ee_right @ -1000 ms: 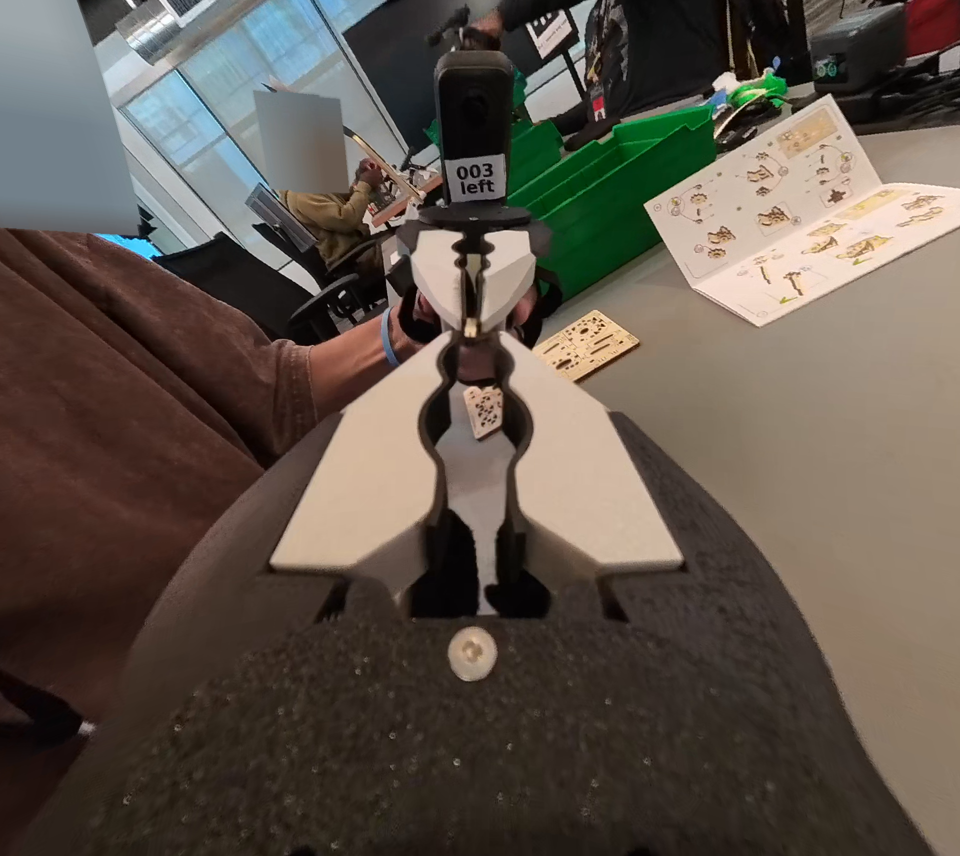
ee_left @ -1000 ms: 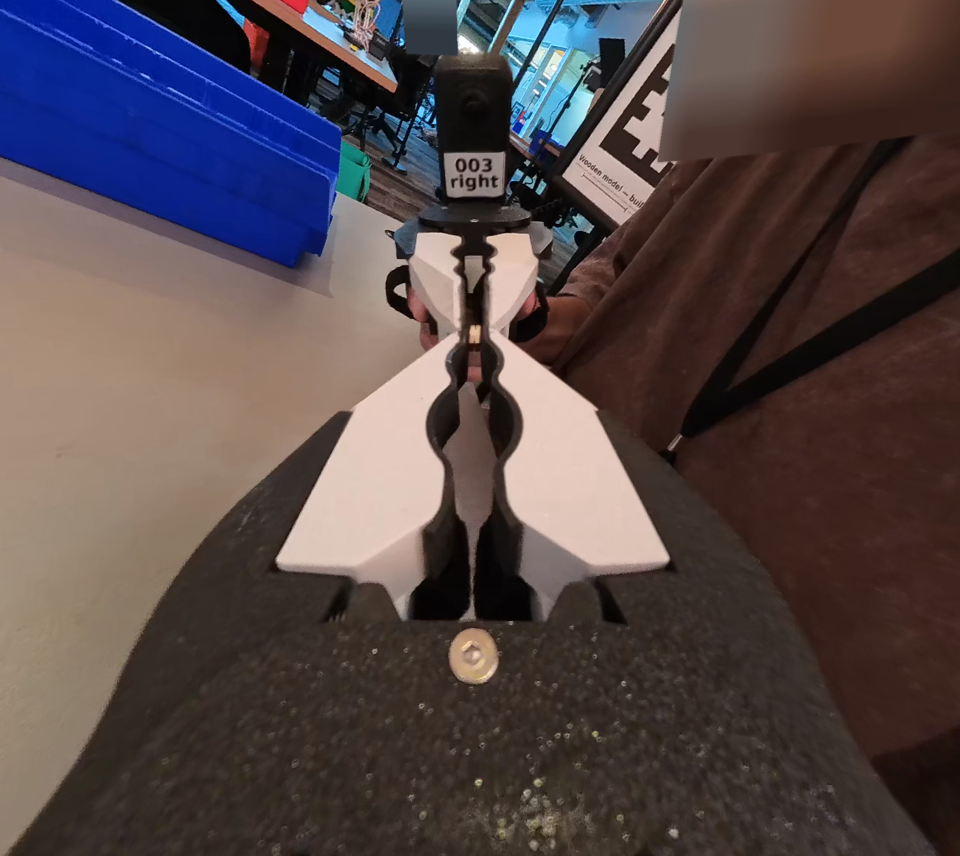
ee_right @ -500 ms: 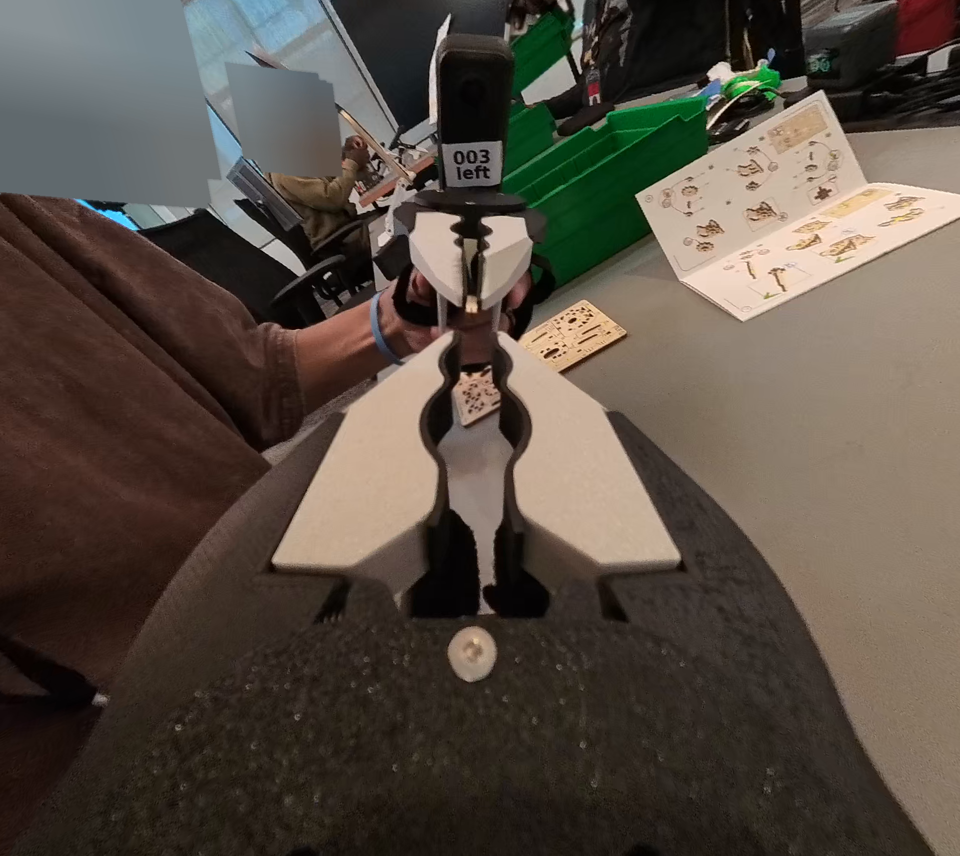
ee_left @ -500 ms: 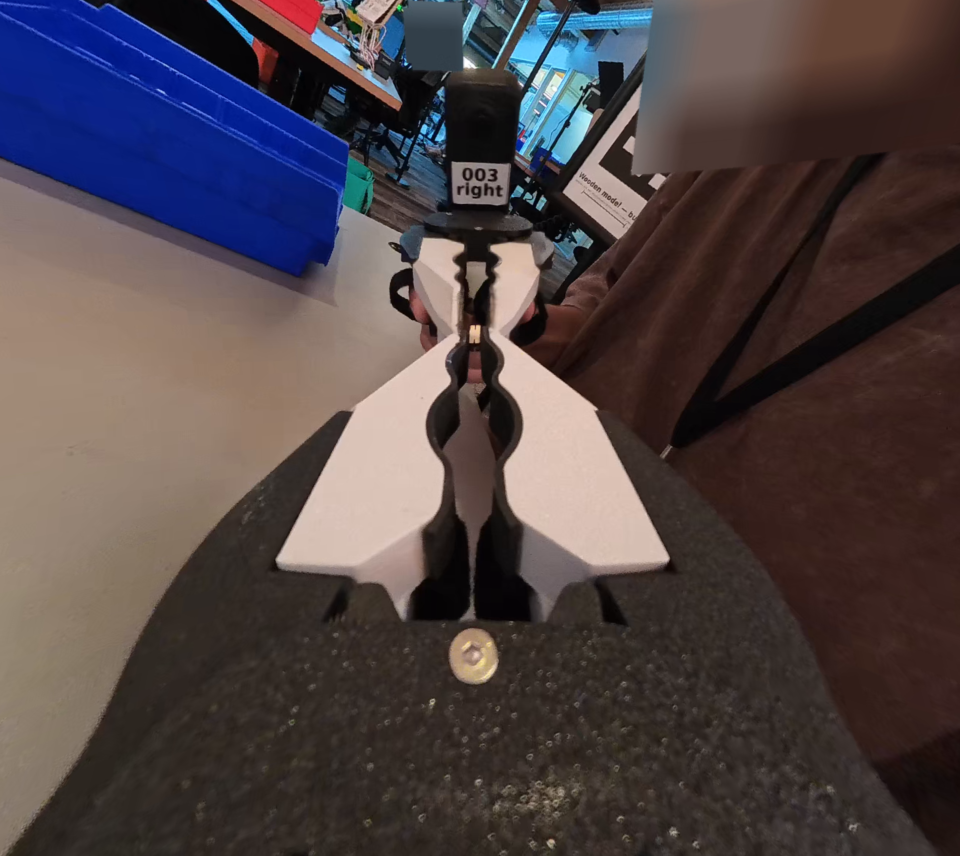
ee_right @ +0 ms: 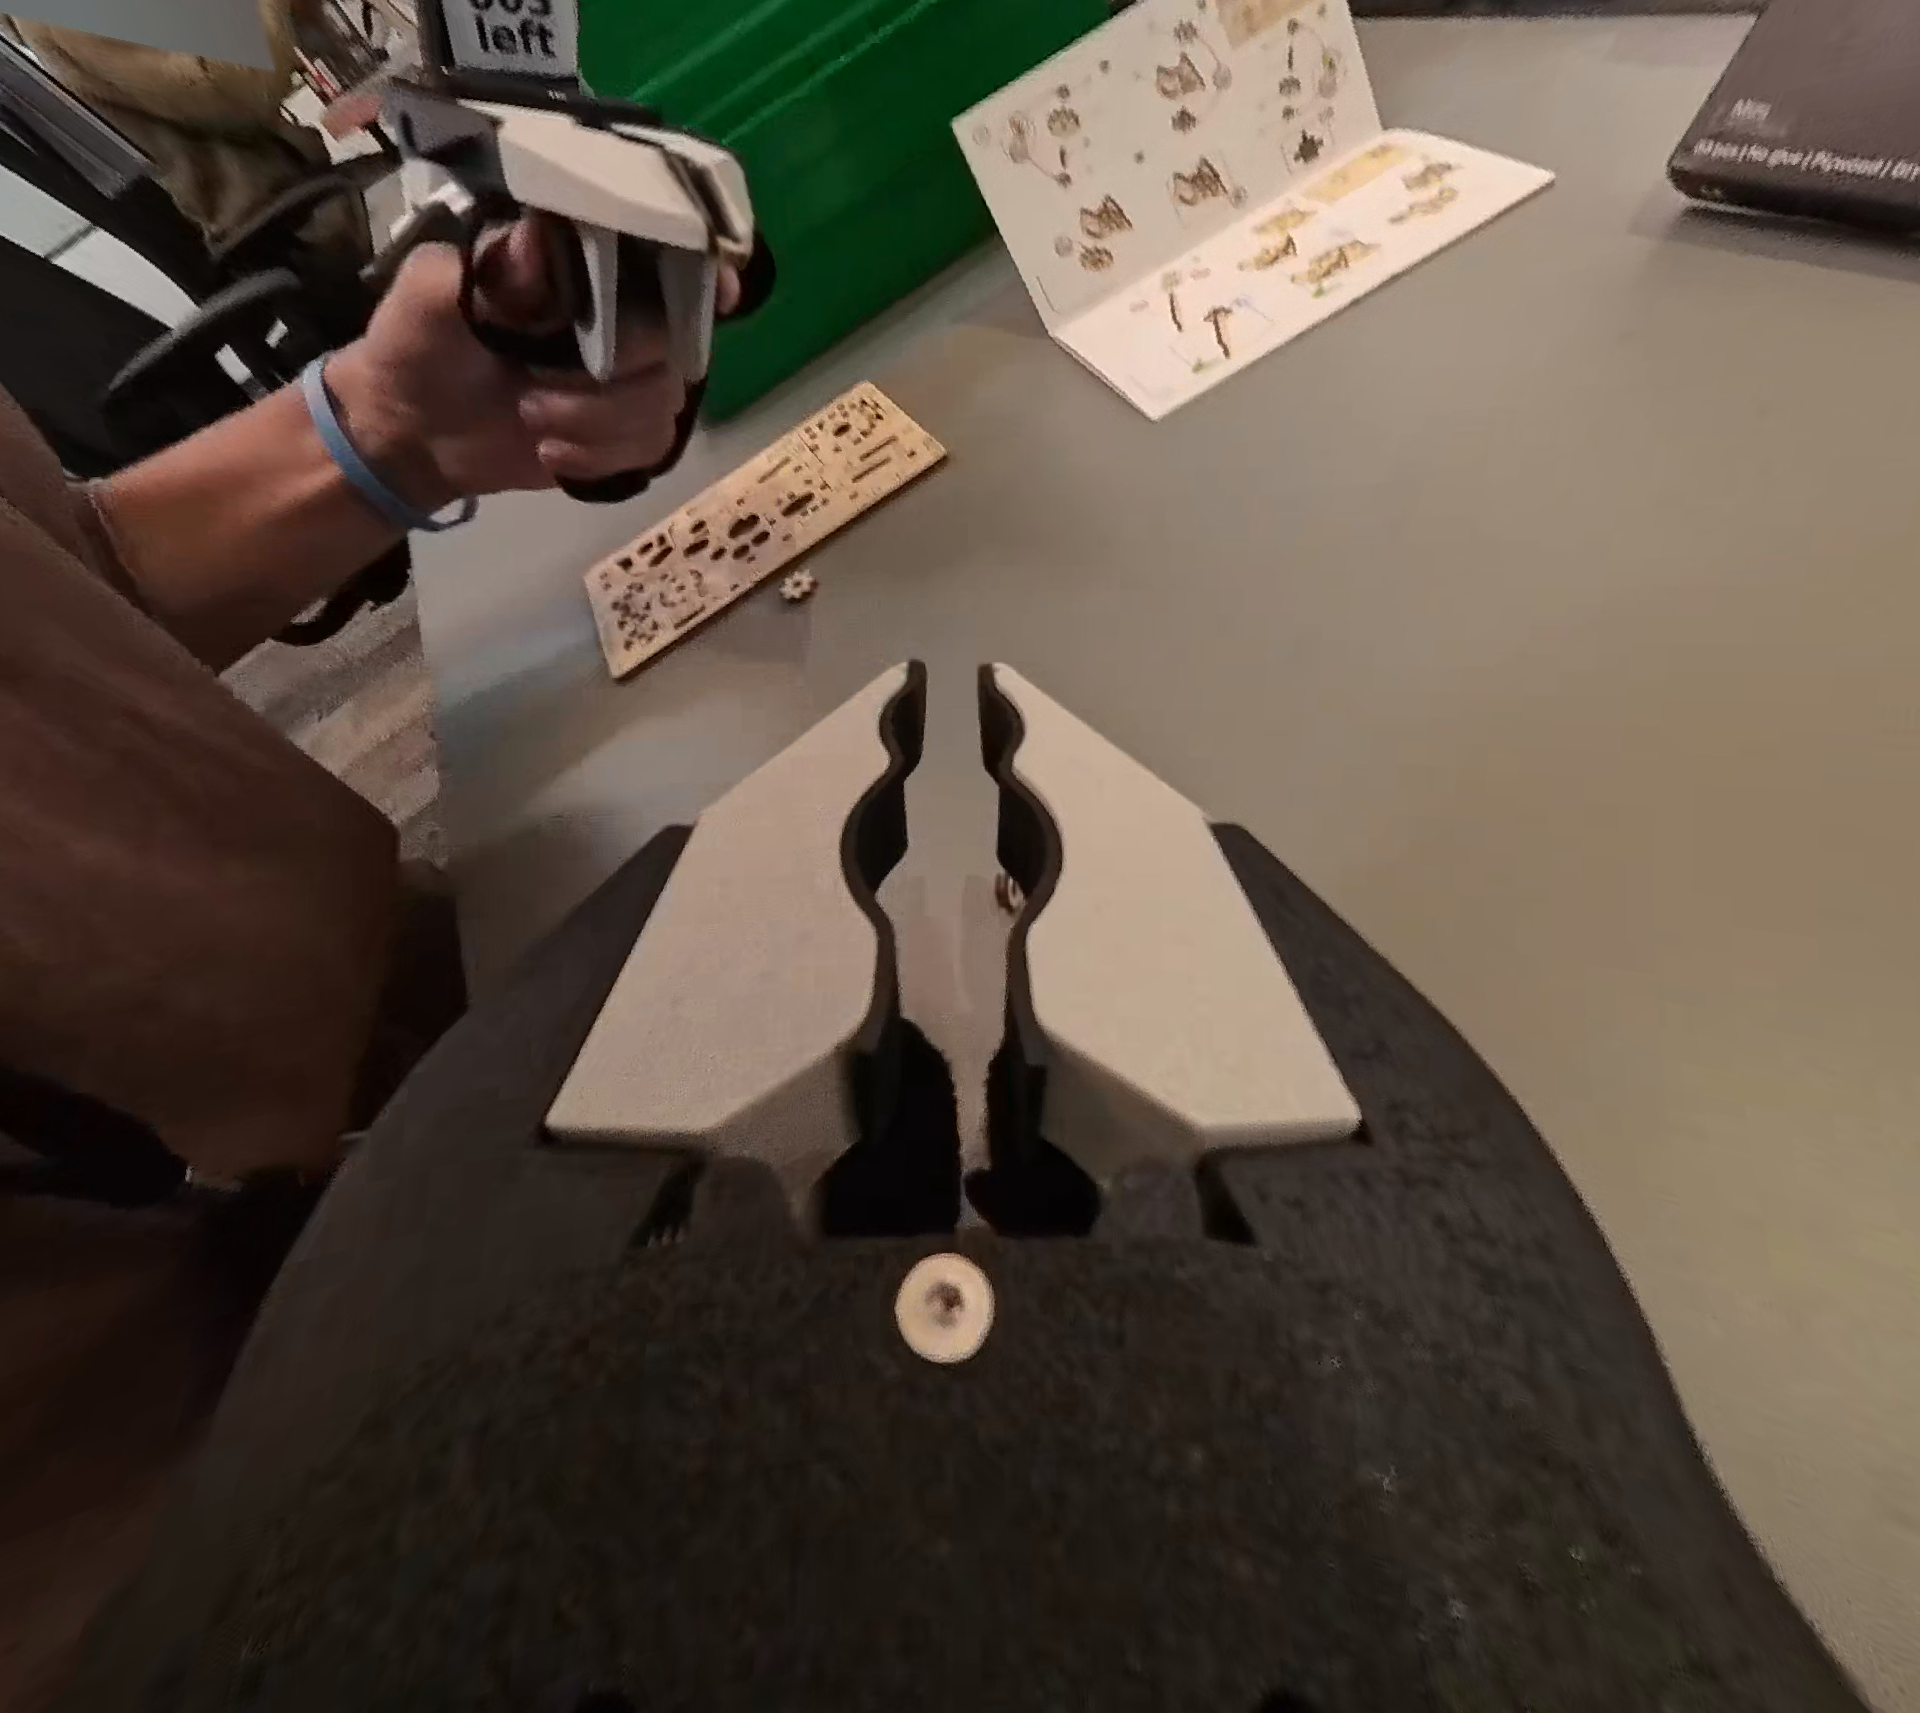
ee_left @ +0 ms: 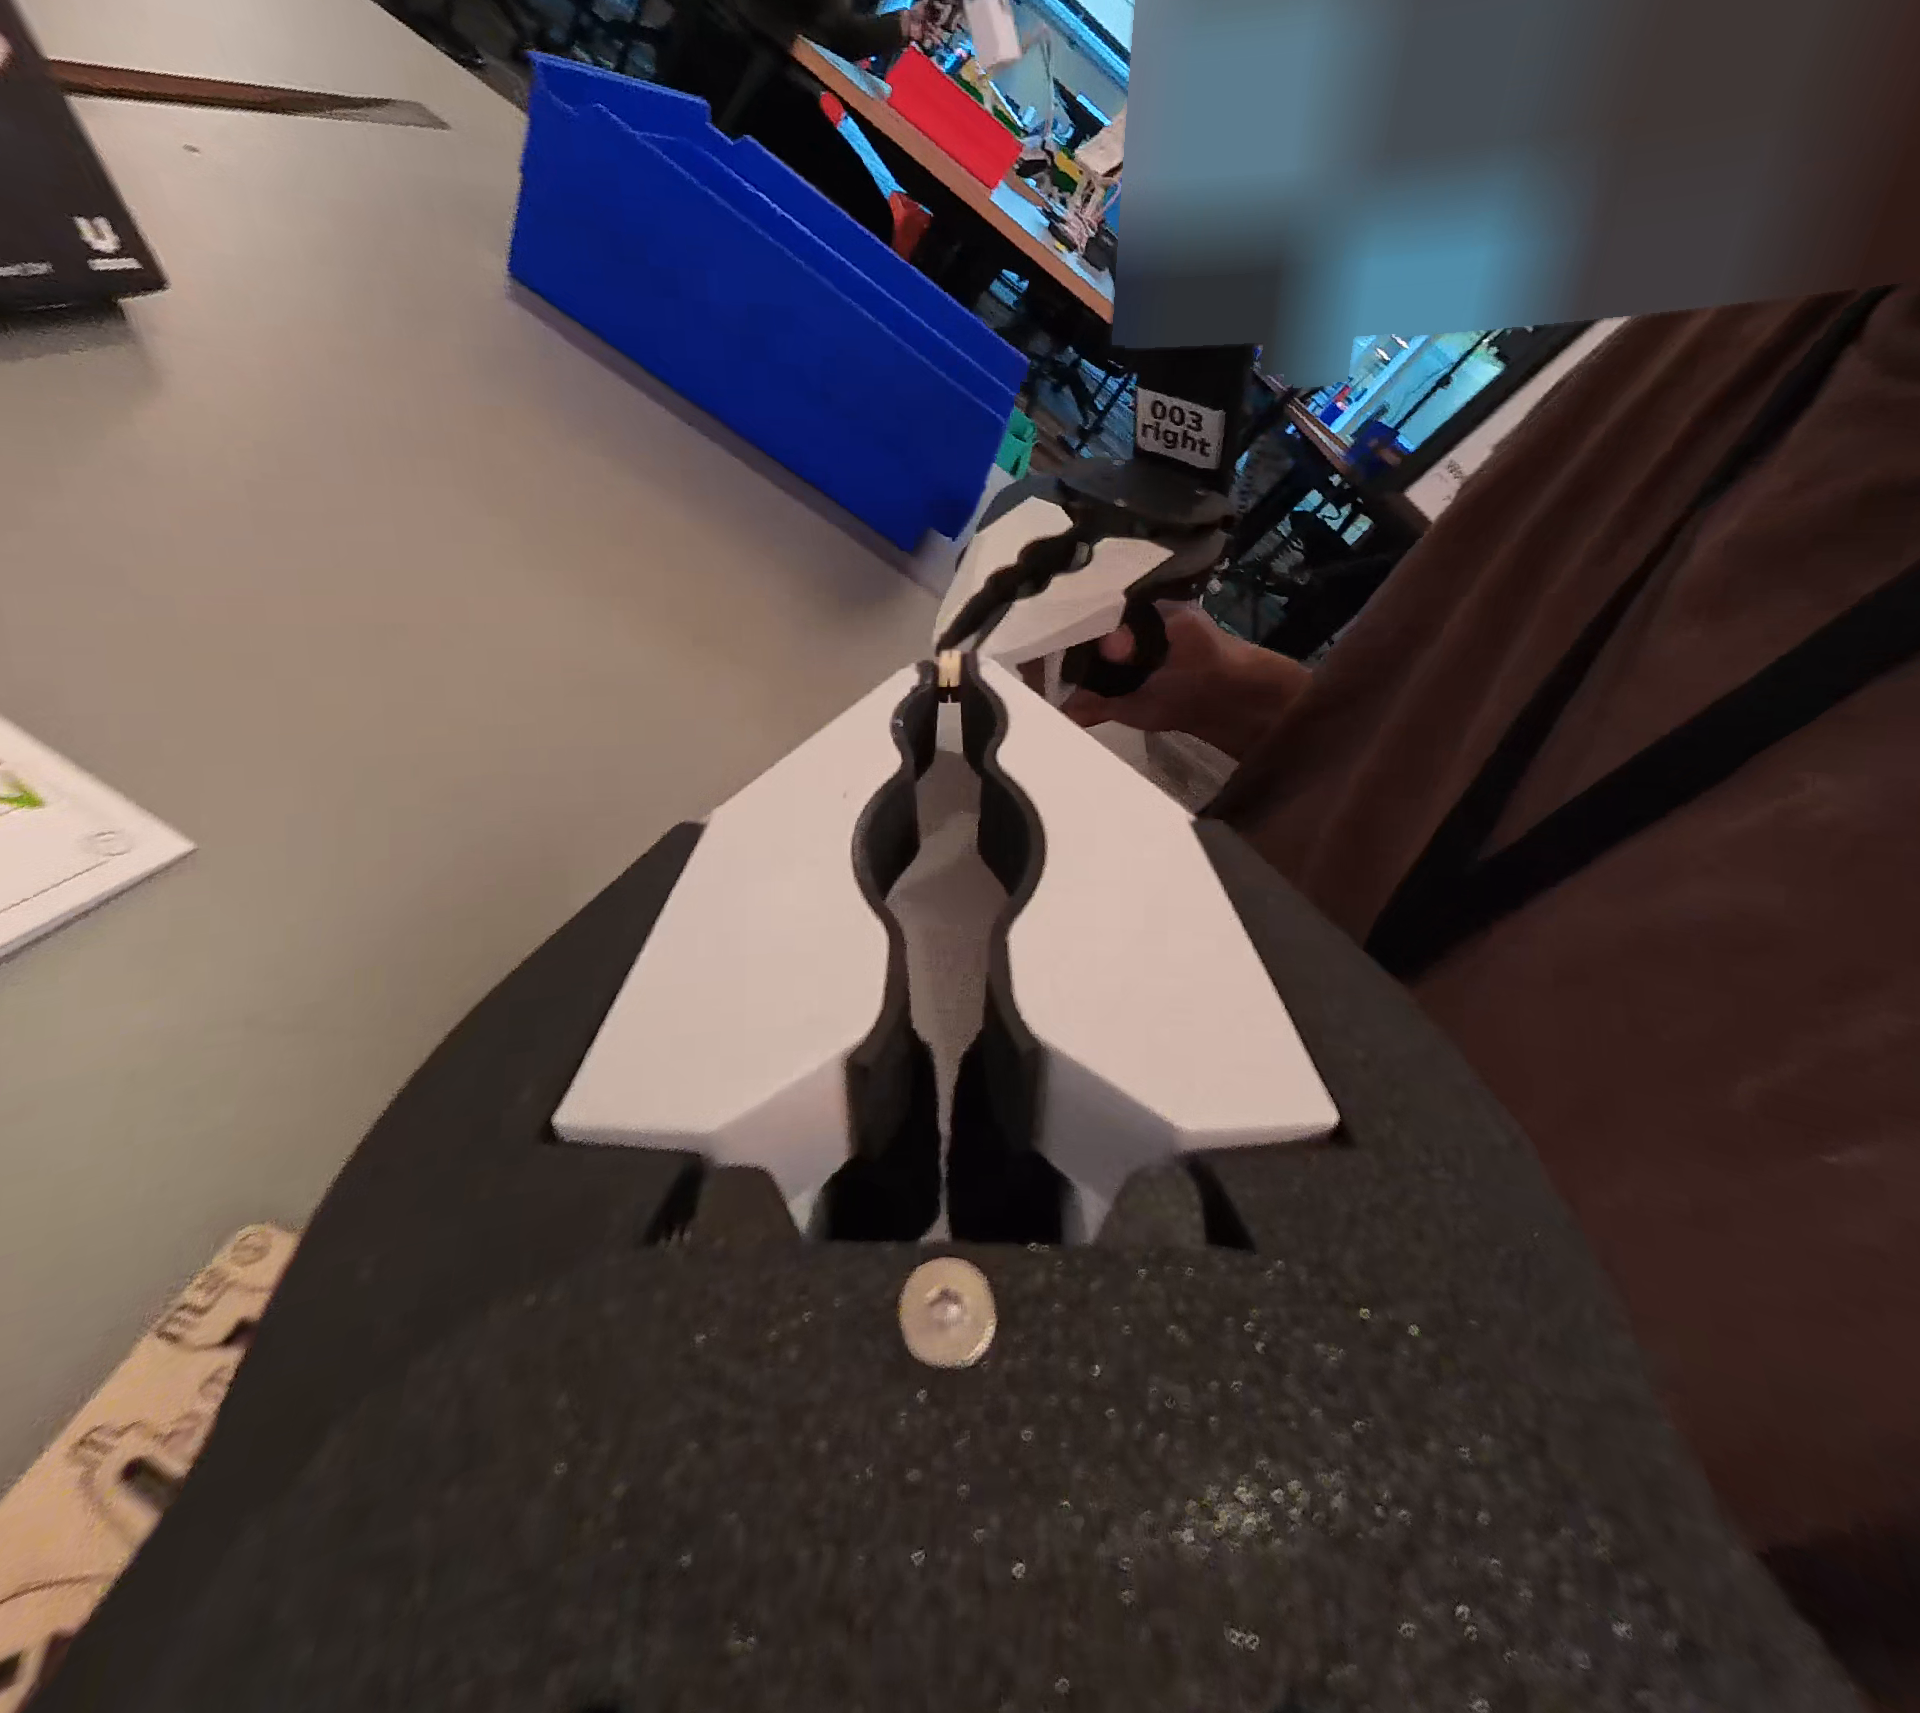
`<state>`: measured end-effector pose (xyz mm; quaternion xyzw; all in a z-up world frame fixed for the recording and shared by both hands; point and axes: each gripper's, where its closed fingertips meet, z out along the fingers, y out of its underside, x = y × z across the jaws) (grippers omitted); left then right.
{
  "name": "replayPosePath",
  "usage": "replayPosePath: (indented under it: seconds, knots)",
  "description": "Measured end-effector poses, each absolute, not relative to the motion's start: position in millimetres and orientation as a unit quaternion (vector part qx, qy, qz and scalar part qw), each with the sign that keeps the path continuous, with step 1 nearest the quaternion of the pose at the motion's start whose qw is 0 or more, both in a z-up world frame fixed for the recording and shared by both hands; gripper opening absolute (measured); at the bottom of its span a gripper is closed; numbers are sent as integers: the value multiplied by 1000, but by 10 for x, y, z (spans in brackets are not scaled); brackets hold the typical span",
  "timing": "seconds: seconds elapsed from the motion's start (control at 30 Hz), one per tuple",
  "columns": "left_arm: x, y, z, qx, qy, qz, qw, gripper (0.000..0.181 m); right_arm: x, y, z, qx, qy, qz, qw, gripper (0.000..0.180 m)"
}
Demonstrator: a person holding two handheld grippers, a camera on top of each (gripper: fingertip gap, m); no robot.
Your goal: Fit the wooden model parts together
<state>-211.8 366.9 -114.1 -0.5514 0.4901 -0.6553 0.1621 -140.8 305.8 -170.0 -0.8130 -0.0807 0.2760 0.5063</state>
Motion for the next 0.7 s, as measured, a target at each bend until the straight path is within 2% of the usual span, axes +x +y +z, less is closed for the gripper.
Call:
replayPosePath:
  seconds: [0.4,0.7]
  knots:
    - [-1927,3791,-1351,-548,513,-648,129,1,-1206,3081,-1757,-793,-7,354,495,12]
    - [-1894,3890,-1412,-559,505,-645,130,1,-1198,3093,-1820,-800,-12,345,490,13]
